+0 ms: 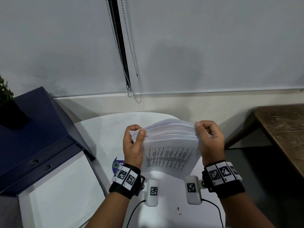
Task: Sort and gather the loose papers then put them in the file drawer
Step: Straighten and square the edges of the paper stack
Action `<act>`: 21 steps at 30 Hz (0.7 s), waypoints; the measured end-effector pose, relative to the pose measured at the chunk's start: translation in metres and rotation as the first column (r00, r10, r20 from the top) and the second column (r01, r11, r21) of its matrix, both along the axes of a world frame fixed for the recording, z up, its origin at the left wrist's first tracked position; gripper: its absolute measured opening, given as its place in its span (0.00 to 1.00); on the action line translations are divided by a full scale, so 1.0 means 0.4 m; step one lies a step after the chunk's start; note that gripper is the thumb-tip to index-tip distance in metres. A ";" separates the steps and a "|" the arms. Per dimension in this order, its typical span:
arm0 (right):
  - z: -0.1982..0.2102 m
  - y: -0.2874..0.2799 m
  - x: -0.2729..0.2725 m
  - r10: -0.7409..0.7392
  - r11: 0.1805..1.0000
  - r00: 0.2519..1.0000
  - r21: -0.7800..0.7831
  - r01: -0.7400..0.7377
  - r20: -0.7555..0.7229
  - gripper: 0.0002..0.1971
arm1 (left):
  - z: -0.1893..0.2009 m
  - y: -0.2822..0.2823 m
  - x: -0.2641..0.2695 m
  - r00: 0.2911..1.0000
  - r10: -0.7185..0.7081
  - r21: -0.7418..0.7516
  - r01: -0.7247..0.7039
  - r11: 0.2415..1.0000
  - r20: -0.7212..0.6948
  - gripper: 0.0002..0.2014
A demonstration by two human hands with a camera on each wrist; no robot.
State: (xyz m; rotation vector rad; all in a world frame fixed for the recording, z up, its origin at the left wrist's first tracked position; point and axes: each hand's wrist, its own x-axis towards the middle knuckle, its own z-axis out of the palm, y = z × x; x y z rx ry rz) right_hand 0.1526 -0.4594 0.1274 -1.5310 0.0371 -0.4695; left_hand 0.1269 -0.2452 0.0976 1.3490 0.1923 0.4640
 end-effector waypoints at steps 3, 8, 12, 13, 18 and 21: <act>-0.007 0.010 -0.006 -0.034 0.999 0.999 -0.032 0.034 0.005 0.13 | 0.004 -0.007 0.003 0.999 0.037 0.023 -0.038 0.999 0.024 0.26; -0.014 0.013 0.001 -0.097 0.995 0.994 -0.005 0.097 0.056 0.11 | 0.016 -0.012 0.007 0.995 0.097 0.041 -0.099 0.994 0.040 0.14; -0.021 0.004 -0.004 -0.061 0.994 0.998 -0.085 0.063 0.025 0.08 | 0.011 -0.010 0.003 0.995 0.078 0.049 -0.081 0.995 0.065 0.17; -0.021 0.003 -0.005 -0.082 0.992 0.996 -0.094 0.084 0.027 0.09 | 0.012 -0.014 0.002 0.995 0.079 0.076 -0.084 0.994 0.068 0.18; -0.021 0.010 -0.003 -0.076 0.997 0.997 -0.031 0.077 0.031 0.04 | 0.007 -0.011 0.009 0.986 0.162 0.095 -0.166 0.982 0.047 0.13; -0.035 0.010 -0.009 -0.078 0.997 0.997 -0.011 0.078 0.023 0.10 | 0.009 -0.011 0.013 0.971 0.235 0.135 -0.240 0.961 0.050 0.16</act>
